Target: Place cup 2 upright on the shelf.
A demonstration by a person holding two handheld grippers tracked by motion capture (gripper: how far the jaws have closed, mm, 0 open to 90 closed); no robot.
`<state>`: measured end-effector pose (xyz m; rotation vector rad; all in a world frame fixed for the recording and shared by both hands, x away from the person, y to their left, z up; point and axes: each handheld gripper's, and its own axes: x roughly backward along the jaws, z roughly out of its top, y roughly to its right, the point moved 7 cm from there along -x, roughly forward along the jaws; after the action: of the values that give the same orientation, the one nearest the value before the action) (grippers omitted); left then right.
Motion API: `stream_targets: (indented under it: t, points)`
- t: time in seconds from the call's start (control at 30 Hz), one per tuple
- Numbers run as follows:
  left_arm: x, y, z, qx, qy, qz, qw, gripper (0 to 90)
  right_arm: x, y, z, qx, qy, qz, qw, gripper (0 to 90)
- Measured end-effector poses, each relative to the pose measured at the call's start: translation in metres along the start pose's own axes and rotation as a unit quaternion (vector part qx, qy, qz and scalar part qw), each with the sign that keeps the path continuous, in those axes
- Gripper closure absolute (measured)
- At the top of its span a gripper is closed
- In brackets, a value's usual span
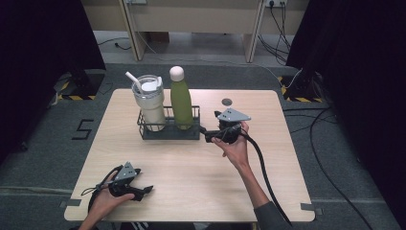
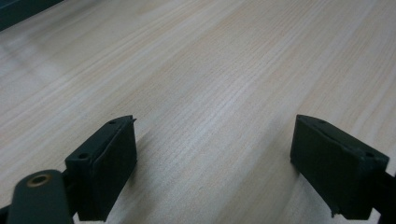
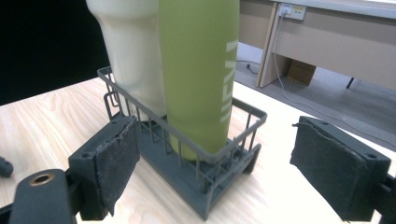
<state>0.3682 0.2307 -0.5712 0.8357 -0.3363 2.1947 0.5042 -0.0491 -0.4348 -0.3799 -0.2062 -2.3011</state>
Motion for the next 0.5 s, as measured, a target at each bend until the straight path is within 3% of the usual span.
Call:
stream_targets:
  t: [0.5]
  points:
    - [0.0,0.0,0.0,0.001,0.0,0.001,1.0,14.0,0.025,0.004,-0.019,-0.018,0.003,-0.004,0.9998,15.0]
